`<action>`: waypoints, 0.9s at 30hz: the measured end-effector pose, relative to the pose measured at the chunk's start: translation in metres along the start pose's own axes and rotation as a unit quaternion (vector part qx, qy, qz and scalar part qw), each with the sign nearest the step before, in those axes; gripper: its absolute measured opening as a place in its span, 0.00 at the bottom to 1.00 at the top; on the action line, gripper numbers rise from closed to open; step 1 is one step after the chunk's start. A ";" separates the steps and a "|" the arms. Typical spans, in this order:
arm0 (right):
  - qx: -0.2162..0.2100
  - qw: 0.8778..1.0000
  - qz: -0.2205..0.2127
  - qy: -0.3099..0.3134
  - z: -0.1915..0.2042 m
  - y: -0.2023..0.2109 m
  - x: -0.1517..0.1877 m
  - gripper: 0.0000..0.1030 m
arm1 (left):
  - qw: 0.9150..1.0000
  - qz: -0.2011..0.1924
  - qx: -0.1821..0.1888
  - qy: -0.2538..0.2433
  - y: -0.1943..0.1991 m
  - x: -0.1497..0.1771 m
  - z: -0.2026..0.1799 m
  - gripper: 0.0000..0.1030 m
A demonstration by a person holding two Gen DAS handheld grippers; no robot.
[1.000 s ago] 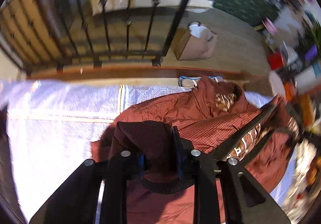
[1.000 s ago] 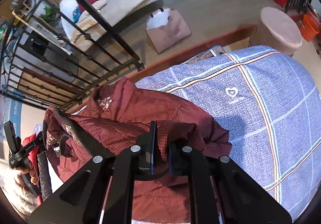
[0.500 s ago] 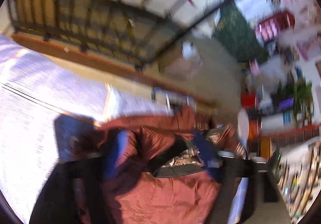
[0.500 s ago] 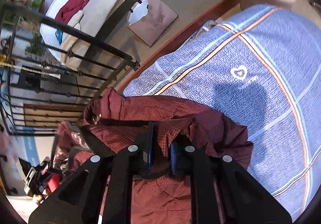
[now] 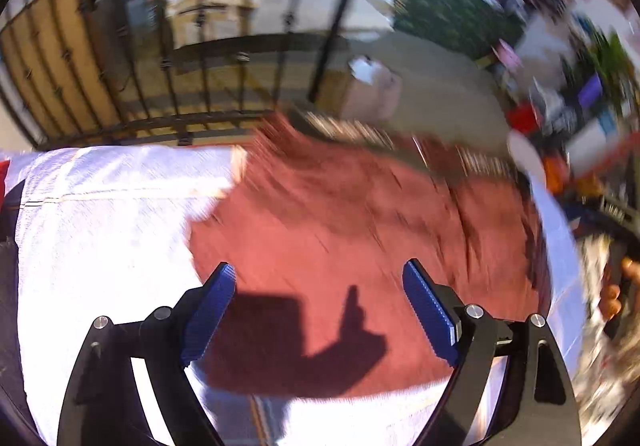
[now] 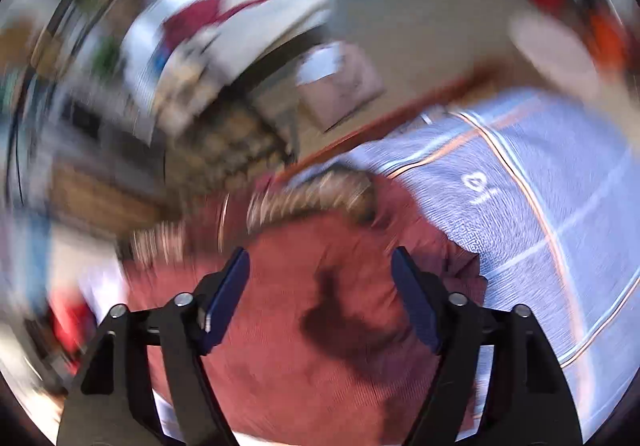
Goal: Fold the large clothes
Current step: 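Fold the hem up toward the collar with both tools and release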
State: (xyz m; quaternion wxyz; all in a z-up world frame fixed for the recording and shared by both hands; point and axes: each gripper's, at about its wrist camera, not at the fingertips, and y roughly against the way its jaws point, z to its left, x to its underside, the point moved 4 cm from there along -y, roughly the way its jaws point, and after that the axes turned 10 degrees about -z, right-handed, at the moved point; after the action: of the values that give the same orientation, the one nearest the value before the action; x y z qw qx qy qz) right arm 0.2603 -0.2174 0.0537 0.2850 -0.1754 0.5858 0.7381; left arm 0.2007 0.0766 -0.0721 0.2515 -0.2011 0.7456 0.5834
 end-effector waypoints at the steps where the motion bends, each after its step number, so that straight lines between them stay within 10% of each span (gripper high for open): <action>1: 0.000 0.999 0.003 0.049 0.019 0.003 0.017 0.77 | 1.000 0.001 0.001 -0.025 0.001 0.015 -0.018 0.81; 9: 0.016 0.986 0.071 0.149 0.062 -0.012 0.134 0.78 | 0.988 0.027 -0.018 -0.149 -0.028 0.070 -0.092 0.85; 27: 0.072 0.986 0.087 0.127 0.040 -0.091 0.072 0.92 | 0.985 0.093 -0.103 -0.100 -0.123 0.007 -0.061 0.95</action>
State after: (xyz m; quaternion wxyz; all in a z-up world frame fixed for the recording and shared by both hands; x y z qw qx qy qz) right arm 0.2642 -0.1492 -0.0481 0.1551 -0.1955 0.6816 0.6879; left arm 0.2591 -0.0117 -0.1592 0.2472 -0.0968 0.6683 0.6949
